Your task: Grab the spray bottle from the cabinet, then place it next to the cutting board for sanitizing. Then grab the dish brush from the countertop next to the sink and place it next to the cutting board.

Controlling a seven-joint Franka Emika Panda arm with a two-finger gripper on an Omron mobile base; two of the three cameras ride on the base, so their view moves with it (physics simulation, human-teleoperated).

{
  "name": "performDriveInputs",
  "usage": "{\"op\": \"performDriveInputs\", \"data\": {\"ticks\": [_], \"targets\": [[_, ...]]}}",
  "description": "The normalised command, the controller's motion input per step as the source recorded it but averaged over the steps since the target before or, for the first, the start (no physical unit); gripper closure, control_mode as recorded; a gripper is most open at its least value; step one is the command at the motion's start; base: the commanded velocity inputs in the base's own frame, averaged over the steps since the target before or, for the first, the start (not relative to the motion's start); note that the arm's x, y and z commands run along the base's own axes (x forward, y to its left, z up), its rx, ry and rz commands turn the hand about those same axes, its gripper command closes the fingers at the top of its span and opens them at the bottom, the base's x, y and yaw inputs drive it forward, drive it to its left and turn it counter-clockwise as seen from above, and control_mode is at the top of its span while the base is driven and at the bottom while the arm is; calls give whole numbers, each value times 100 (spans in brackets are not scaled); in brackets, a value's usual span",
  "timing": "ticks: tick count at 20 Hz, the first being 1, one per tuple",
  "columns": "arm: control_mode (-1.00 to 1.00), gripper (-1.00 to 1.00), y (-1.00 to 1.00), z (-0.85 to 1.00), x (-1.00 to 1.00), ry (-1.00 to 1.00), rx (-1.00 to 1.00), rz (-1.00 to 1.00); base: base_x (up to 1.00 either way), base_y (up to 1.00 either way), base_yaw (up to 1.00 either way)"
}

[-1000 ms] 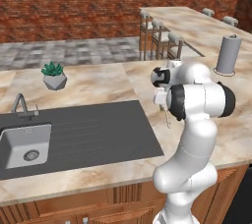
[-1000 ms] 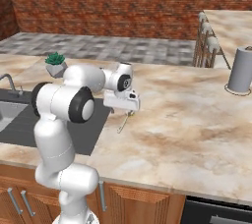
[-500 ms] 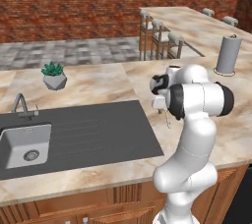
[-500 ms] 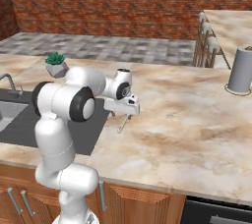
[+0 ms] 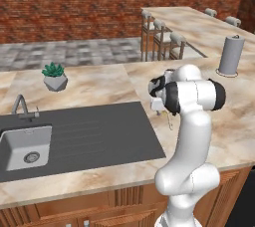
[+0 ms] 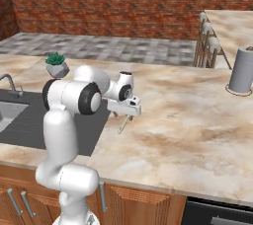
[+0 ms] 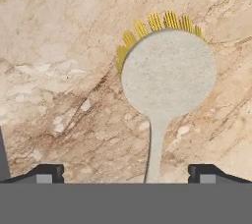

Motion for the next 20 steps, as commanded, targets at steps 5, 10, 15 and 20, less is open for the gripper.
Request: {"op": "performDriveInputs", "data": {"ticks": [5, 10, 15, 20], "targets": [[-100, -100, -15, -26, 38, 0, 0, 0, 0, 0, 0], [-100, -100, -23, -28, 32, 0, 0, 0, 0, 0, 0], [-100, -100, -10, -37, 29, 0, -1, 0, 0, 0, 0], [-100, 100, 0, -38, 12, 0, -2, 0, 0, 0, 0]]}}
